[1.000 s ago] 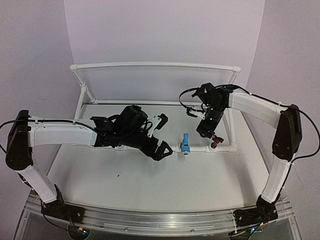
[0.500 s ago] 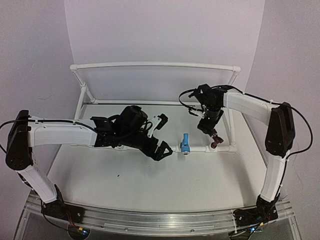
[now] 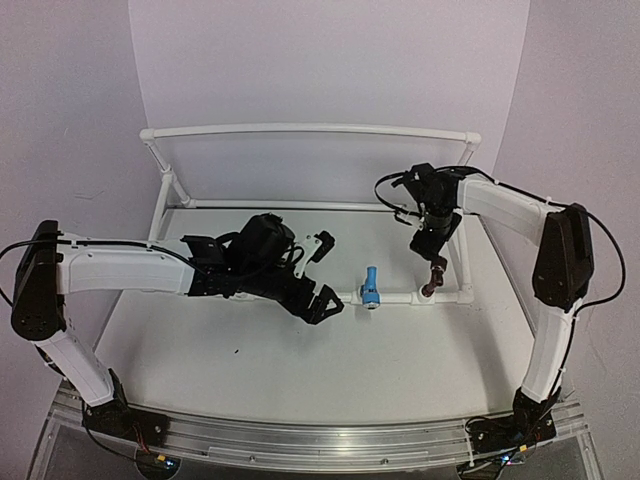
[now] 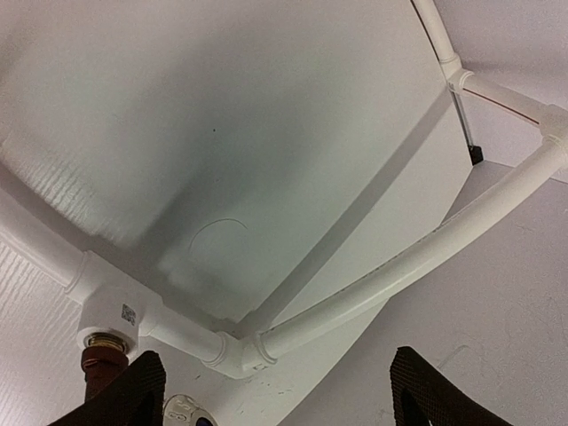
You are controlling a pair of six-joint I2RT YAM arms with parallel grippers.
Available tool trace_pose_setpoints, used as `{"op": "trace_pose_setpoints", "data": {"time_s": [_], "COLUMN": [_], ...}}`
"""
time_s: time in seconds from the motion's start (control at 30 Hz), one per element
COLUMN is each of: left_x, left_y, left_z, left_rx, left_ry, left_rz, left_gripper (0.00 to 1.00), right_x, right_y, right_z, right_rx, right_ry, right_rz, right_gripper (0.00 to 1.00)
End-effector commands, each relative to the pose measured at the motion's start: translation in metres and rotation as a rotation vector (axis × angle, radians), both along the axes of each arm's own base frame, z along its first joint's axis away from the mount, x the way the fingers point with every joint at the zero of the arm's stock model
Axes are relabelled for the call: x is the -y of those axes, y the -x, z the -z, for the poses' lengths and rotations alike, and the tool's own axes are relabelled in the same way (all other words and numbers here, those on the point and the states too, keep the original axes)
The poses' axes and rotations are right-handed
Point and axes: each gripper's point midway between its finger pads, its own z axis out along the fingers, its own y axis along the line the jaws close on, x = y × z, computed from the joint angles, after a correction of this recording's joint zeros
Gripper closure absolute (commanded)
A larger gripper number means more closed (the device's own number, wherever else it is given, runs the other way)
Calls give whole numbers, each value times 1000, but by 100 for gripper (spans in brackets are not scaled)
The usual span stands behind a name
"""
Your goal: Install the water faucets
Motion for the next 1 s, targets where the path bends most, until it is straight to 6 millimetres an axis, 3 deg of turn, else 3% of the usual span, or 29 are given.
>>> {"op": "trace_pose_setpoints", "data": {"time_s": [0.0,0.23,0.67,0.77,0.97], "left_x": [1,2,6,6,6], "left_y": [-3,-3,-4,-4,-3], "left_z": [-24,-24,-26,-27,-28], "left_rx": [35,35,31,30,28], "left_ry": [61,64,68,69,71], "left_rz": [-9,-6,2,4,5], "left_gripper": [0,0,0,0,0], "right_x": [20,33,42,43,54], "right_y": [9,29,61,67,71], "right_z": [-11,-1,-2,3,3], "right_rx": [-13,-83,-132,-146,-133], "right_ry": [21,0,-134,-162,-208], "right_rz": [5,-8,-39,-42,-20], "right_gripper": [17,16,13,18,51]}}
